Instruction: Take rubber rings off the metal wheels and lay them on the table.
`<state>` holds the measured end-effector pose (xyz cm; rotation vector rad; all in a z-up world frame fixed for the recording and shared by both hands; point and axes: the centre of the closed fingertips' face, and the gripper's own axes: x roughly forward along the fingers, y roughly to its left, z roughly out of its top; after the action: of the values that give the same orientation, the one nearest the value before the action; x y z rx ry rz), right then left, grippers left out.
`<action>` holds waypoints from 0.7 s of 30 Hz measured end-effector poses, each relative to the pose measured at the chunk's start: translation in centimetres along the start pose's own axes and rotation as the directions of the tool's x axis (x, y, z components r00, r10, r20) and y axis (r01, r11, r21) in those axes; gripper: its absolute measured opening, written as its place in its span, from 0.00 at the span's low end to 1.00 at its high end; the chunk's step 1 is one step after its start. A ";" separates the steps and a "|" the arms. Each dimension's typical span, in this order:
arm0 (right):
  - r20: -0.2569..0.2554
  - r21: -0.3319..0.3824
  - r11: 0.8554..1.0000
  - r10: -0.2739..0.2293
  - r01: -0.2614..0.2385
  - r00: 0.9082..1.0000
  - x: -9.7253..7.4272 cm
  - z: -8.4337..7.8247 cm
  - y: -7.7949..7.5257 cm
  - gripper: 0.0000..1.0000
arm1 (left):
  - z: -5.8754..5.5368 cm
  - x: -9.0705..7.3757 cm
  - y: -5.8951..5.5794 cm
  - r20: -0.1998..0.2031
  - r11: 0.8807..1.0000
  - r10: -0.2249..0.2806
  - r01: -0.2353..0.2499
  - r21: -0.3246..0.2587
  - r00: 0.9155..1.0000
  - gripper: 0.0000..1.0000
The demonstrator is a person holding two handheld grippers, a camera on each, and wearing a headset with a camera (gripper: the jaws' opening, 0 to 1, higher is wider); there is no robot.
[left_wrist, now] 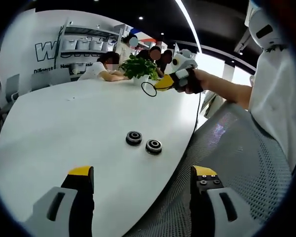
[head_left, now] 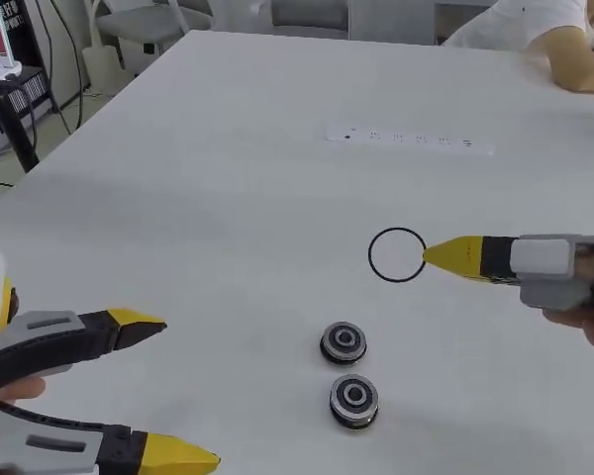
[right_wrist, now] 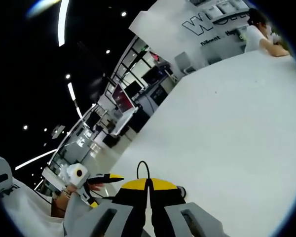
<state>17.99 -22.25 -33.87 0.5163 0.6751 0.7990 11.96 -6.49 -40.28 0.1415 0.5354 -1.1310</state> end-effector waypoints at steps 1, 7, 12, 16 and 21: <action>-0.005 -0.011 1.000 0.008 -0.008 1.000 0.2 0.1 0.4 0.00 | 0.0 0.0 0.0 -0.001 1.000 -0.001 0.001 -0.003 1.000 0.78; -0.034 -0.063 0.997 0.032 -0.034 0.999 1.6 0.9 1.8 0.00 | -0.1 0.0 0.0 -0.002 1.000 0.007 -0.007 -0.006 1.000 0.78; -0.073 -0.107 0.993 0.049 -0.057 0.996 3.0 1.2 2.8 0.00 | 0.0 -0.1 0.1 0.004 1.000 0.014 -0.014 -0.013 1.000 0.79; -0.106 -0.133 0.988 0.059 -0.073 0.993 4.1 1.0 3.3 0.00 | -0.1 -0.1 0.2 0.005 1.000 0.017 -0.017 -0.018 1.000 0.79; -0.157 -0.150 0.985 0.059 -0.083 0.986 5.3 0.0 3.4 0.00 | -0.3 0.0 0.3 -0.006 1.000 0.020 -0.020 -0.017 1.000 0.80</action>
<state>19.09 -16.05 -33.57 0.3405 0.7309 0.9574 12.11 -6.21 -40.57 0.1353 0.5472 -1.1068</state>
